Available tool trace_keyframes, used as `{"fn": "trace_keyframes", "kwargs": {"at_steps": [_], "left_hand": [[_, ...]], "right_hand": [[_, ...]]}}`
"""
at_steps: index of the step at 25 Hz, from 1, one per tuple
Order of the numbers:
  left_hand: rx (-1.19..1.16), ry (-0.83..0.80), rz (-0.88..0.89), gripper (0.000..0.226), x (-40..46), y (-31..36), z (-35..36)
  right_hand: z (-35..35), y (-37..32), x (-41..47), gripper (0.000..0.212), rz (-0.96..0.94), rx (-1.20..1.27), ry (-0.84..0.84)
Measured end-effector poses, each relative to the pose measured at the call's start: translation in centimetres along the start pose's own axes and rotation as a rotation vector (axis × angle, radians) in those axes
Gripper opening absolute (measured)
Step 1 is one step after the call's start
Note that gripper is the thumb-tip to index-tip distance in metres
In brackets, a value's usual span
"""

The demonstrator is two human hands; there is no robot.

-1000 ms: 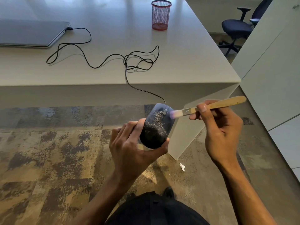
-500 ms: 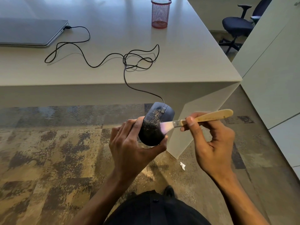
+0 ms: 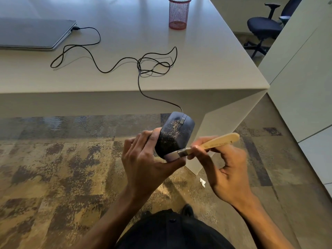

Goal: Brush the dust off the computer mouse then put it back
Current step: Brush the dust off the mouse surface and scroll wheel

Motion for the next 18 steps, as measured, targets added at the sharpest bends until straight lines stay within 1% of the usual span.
{"fn": "trace_keyframes", "kwargs": {"at_steps": [2,5,7,9,11,12,14,17,18], "left_hand": [[-0.017,0.008,-0.009,0.071,0.0,0.0,-0.1],[-0.028,0.016,-0.017,0.07,-0.1,-0.1,-0.3],[-0.032,0.021,-0.022,0.07,-0.2,-0.1,-0.3],[-0.032,0.022,-0.018,0.07,-0.2,-0.1,-0.3],[-0.035,0.027,-0.004,0.07,-0.2,0.1,-0.3],[-0.043,0.03,0.003,0.07,-0.3,0.2,-0.3],[-0.064,0.031,0.014,0.071,-0.3,0.3,-0.3],[-0.06,0.03,0.011,0.072,-0.4,0.3,-0.3],[-0.06,0.027,0.007,0.072,-0.5,0.2,-0.2]], "right_hand": [[-0.8,0.5,0.2,0.009,0.013,-0.05,0.063],[-2.4,1.3,0.8,0.012,0.081,-0.16,0.203],[-3.4,1.6,0.9,0.008,0.125,-0.163,0.292],[-3.3,1.2,0.8,0.009,0.115,-0.052,0.281],[-2.3,0.3,0.8,0.01,0.086,0.076,0.188],[-1.9,0.1,0.9,0.01,0.078,0.097,0.147],[-1.8,0.3,1.3,0.009,0.095,0.023,0.124],[-3.4,1.5,2.2,0.009,0.177,-0.164,0.221],[-4.0,1.6,2.4,0.011,0.191,-0.19,0.249]]}}
Point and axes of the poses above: each hand's wrist, its own x-axis towards the middle knuckle, its own z-axis out of the palm, y = z × x, the point moved 4 cm from there along x, towards the middle knuckle, and after that the axes turned 7 degrees about -z, right-handed, at the moved point
